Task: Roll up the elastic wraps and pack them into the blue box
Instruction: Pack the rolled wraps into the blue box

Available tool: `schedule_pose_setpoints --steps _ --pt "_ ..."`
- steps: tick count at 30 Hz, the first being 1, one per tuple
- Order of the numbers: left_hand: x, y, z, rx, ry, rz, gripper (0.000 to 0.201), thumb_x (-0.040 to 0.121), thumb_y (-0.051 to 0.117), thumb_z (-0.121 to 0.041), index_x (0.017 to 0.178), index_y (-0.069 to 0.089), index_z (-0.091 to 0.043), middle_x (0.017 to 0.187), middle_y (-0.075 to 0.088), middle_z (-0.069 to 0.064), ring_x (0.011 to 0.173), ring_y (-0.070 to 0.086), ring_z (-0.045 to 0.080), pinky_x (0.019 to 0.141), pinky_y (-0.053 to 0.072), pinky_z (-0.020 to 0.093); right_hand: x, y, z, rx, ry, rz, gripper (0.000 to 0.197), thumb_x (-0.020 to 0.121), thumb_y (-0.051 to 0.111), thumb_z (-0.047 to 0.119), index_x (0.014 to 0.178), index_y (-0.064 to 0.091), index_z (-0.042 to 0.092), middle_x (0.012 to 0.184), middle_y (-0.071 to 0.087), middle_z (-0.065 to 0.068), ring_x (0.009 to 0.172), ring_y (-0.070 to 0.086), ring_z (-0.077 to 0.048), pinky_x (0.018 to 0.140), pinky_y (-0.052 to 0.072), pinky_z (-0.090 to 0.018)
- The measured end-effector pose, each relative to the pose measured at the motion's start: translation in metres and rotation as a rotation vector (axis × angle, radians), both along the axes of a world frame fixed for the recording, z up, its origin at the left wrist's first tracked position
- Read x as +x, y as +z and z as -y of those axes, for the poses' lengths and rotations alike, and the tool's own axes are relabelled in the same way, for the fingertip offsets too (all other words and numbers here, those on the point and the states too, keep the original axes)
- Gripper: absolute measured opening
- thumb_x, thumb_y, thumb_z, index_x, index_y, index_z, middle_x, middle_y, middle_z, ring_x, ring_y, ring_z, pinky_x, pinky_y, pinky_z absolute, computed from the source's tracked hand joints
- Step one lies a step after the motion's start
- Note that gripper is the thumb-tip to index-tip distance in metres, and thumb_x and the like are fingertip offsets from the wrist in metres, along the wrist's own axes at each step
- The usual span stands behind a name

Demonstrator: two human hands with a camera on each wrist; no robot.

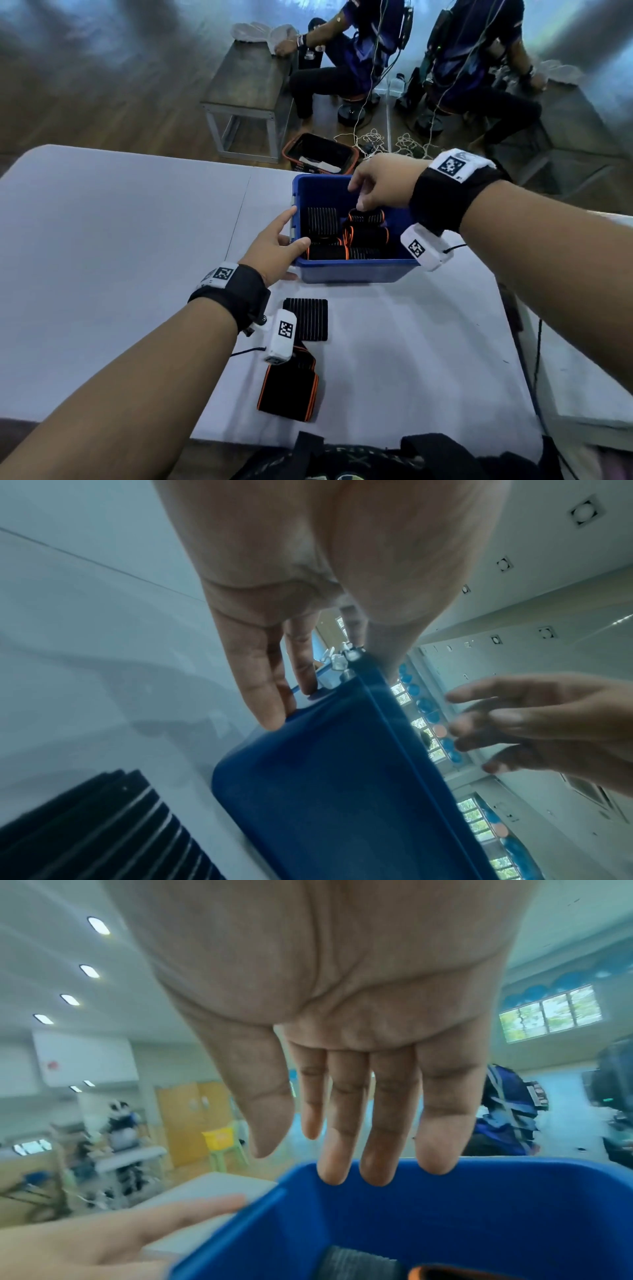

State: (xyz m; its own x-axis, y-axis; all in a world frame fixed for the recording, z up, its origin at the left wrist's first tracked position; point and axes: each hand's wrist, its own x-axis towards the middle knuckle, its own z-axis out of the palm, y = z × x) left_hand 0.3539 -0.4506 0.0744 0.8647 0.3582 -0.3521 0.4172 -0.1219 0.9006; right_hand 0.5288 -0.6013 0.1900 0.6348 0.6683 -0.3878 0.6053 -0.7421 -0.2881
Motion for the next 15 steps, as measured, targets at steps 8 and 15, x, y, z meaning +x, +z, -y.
schedule_pose_setpoints --steps 8,15 --pt "-0.003 0.012 0.003 0.036 -0.012 -0.036 0.070 0.097 0.064 -0.024 0.153 0.028 -0.044 0.103 0.068 0.014 0.099 0.069 0.030 0.081 0.061 0.052 -0.114 -0.045 0.050 0.108 0.148 -0.344 0.026 0.085 0.072 0.020 0.111 0.066 0.021 0.089 0.075 0.008 0.084 0.068 -0.006 0.083 0.054 -0.029" --pt "-0.003 0.018 0.007 0.060 -0.020 -0.064 0.071 0.099 0.062 -0.021 0.155 0.023 -0.042 0.111 0.067 0.009 0.093 0.068 0.020 0.083 0.061 0.051 -0.154 -0.141 0.039 0.165 0.075 -0.168 0.047 0.089 0.067 0.031 0.135 0.054 0.027 0.135 0.052 0.001 0.124 0.048 -0.019 0.106 0.040 -0.032"
